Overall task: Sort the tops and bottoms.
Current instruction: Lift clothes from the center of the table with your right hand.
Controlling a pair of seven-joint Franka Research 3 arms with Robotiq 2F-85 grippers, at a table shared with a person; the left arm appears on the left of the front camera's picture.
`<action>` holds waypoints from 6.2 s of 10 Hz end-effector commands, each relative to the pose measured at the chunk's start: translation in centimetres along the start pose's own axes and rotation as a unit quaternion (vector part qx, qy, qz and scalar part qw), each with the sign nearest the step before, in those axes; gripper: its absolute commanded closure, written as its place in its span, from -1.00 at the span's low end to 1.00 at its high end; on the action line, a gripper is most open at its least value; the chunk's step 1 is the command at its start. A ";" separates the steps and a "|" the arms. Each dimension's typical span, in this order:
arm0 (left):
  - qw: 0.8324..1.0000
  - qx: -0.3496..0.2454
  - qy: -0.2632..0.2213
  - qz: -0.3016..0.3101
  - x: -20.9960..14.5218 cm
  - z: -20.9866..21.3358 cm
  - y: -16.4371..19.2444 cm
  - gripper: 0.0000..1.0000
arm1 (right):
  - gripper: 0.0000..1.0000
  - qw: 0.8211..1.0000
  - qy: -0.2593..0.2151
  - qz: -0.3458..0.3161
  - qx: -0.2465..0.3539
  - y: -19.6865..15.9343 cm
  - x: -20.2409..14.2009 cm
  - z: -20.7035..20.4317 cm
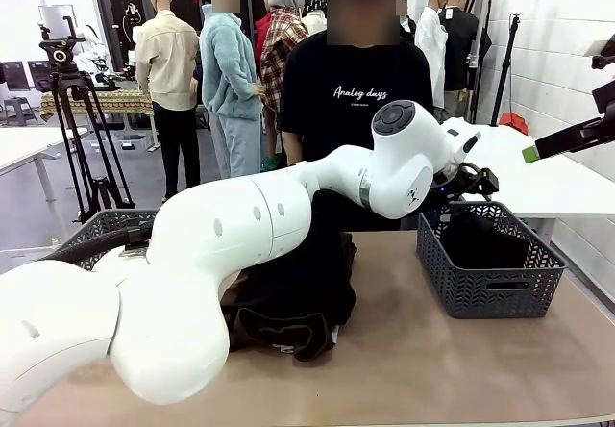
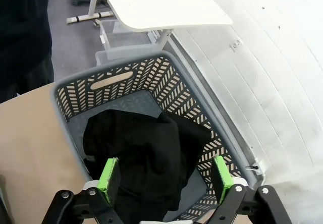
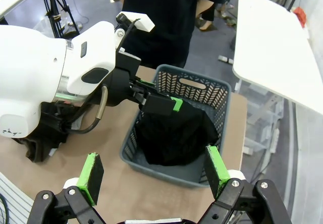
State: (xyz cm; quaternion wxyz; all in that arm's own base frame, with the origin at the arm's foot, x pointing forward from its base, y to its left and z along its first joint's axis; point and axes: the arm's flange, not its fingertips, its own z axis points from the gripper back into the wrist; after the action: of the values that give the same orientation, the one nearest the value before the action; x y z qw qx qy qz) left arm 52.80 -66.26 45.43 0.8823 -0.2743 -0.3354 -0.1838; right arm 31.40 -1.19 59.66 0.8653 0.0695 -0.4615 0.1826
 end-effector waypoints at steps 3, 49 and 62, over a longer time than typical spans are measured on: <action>1.000 -0.001 -0.003 0.000 0.3 0.3 -0.1 -0.86 | -1.00 1.000 0.001 0.002 -0.001 0.1 0.0 -0.1; 0.935 0.235 0.255 0.069 -6.8 44.3 24.4 -0.86 | -1.00 1.000 0.001 0.002 -0.001 0.1 0.0 -0.1; 0.971 0.118 0.210 0.005 -10.0 50.5 28.4 -0.86 | -1.00 1.000 0.001 0.002 -0.001 0.1 0.0 -0.1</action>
State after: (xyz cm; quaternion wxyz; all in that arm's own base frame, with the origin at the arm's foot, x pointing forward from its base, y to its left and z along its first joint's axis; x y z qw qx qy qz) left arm 37.27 -13.82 59.62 0.9659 -0.1067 -0.1413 -0.1890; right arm 31.40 -1.22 59.65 0.8653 0.0699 -0.4616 0.1824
